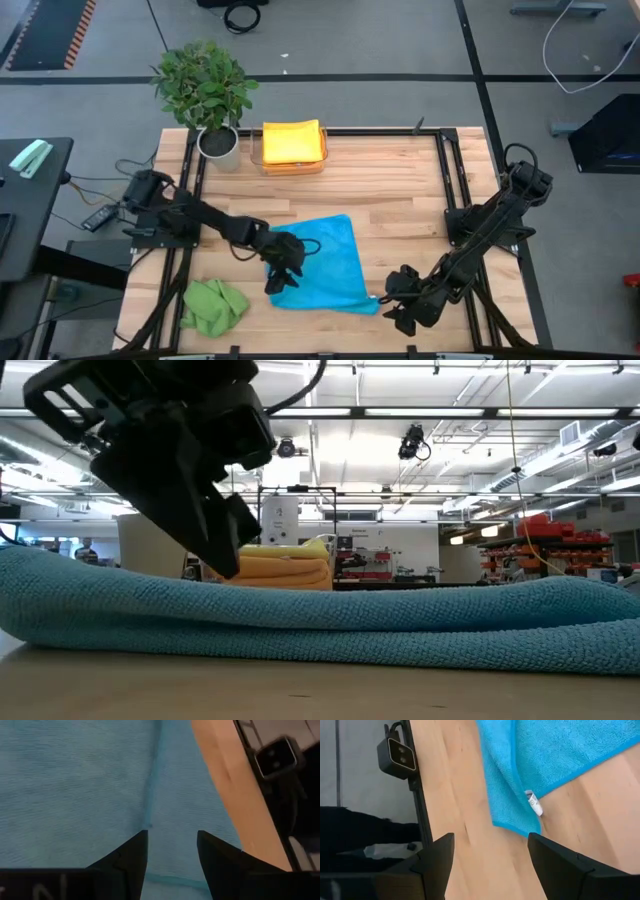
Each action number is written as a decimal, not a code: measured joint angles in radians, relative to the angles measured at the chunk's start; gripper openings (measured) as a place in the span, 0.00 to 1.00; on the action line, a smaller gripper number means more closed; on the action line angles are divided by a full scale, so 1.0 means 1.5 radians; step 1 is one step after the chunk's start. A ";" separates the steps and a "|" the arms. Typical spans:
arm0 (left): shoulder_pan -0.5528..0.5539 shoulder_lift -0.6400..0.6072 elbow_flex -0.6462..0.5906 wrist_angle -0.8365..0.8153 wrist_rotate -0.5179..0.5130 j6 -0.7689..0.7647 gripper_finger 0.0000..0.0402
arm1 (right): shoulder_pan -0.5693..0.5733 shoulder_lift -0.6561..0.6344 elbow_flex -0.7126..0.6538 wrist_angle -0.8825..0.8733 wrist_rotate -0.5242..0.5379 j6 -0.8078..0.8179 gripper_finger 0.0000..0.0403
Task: Fold microfiber towels
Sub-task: Fold the blue microfiber cloth
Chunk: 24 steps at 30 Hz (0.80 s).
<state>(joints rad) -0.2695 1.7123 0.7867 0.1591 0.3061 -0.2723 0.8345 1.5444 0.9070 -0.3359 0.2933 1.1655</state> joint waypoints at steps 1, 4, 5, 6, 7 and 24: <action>0.002 0.010 0.008 0.001 0.002 0.010 0.45 | 0.000 0.000 0.000 0.000 0.002 -0.001 0.65; 0.011 0.036 0.025 0.003 0.006 0.020 0.45 | 0.000 0.000 0.000 -0.002 0.007 -0.001 0.65; 0.014 0.043 0.028 0.002 0.011 0.021 0.45 | 0.000 0.000 0.000 -0.003 0.007 0.000 0.65; 0.016 0.051 0.029 0.002 0.017 0.022 0.45 | 0.000 0.000 0.000 -0.005 0.007 0.000 0.65; 0.017 0.057 0.029 0.000 0.017 0.022 0.45 | 0.000 0.000 0.000 -0.005 0.007 -0.001 0.65; 0.020 0.072 0.029 -0.037 0.053 -0.039 0.35 | -0.031 -0.001 -0.125 0.150 -0.007 0.229 0.65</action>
<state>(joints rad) -0.2394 1.8198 0.8307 0.1040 0.3855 -0.3302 0.7877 1.5433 0.7202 -0.1114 0.2822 1.5089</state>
